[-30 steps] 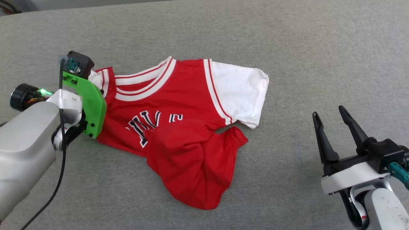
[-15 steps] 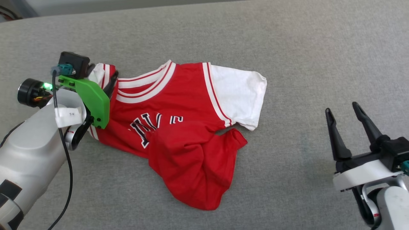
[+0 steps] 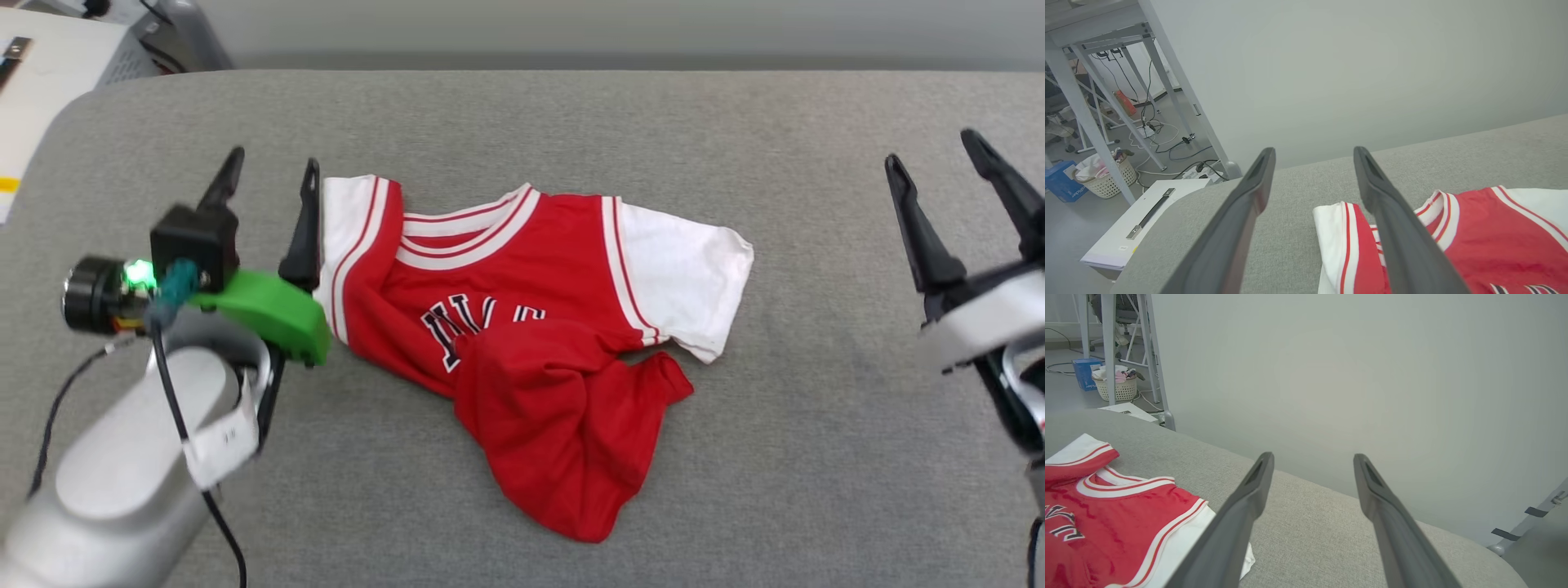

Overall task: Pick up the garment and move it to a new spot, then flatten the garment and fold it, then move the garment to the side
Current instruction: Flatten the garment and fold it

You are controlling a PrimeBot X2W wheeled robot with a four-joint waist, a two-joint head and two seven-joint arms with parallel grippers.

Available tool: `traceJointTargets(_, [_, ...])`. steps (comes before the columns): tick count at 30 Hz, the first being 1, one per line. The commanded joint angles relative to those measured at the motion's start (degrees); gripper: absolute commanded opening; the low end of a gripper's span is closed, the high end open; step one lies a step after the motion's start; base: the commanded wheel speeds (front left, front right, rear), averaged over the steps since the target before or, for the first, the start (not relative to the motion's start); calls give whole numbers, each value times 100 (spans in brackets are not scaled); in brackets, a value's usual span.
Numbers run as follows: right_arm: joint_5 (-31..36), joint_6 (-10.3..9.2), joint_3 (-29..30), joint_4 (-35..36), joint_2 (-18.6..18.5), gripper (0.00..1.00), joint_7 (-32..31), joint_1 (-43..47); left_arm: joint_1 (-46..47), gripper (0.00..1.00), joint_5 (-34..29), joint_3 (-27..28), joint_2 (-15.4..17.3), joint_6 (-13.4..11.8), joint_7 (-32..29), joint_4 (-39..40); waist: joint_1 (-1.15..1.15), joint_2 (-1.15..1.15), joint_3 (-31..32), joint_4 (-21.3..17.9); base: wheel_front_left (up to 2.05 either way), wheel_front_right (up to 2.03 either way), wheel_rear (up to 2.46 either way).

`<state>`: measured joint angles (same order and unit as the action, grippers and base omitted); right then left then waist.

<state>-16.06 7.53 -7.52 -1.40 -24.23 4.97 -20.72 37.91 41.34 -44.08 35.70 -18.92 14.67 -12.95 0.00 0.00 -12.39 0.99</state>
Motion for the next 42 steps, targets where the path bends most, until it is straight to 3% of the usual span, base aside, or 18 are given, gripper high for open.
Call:
traceJointTargets(1, [-139, -4, -140, -23, -165, 100, -295, -234, -316, 100, -181, 203, -49, -119, 31, 177, 0, 0, 87, 166, 0, 0, 0])
traceJointTargets(4, [-590, -4, -553, -126, -505, 100, -1191, -728, -862, 100, -609, 685, -184, -278, 31, 598, 0, 0, 58, 273, 0, 0, 0])
traceJointTargets(9, [-1336, -4, -1266, -546, -938, 100, -2927, -1430, -1481, 100, -1156, 1287, -536, -303, 32, 964, 0, 0, -41, 443, 0, 0, 0])
traceJointTargets(12, [-1843, -4, -1692, -810, -1102, 100, -4015, -1783, -1768, 100, -1463, 1571, -800, -206, 32, 1073, 0, 0, -148, 555, 0, 0, 0])
traceJointTargets(16, [-2284, -4, -2093, -1163, -1177, 100, -4915, -2159, -2007, 100, -1765, 1884, -1152, -3, 32, 1097, 0, 0, -330, 698, 0, 0, 0])
traceJointTargets(21, [-2387, -4, -2515, -1670, -1117, 100, -5237, -2554, -2096, 100, -2102, 2230, -1566, 336, 32, 1026, 0, 0, -609, 910, 0, 0, 0])
traceJointTargets(30, [-2554, -4, -3192, -2725, -835, 100, -4928, -2722, -2014, 100, -2618, 2753, -2173, 873, 32, 872, 0, 0, -956, 1165, 0, 0, 0])
traceJointTargets(35, [-2858, -4, -3682, -2902, -908, 100, -4768, -2494, -2069, 100, -2851, 3014, -2420, 1100, 32, 753, 0, 0, -936, 1140, 0, 0, 0])
traceJointTargets(36, [-2885, -4, -3727, -2898, -933, 35, -4655, -2494, -2086, 100, -2884, 3064, -2450, 1135, 32, 732, 0, 0, -917, 1121, 0, 0, 0])
traceJointTargets(37, [-2913, -4, -3780, -2870, -974, 0, -4482, -2509, -2108, 100, -2924, 3126, -2481, 1177, 32, 702, 0, 0, -886, 1093, 0, 0, 0])
traceJointTargets(42, [-3072, -4, -3797, -2597, -1296, 0, -3305, -2659, -2239, 100, -3122, 3413, -2593, 1371, 32, 533, 0, 0, -582, 938, 0, 0, 0])
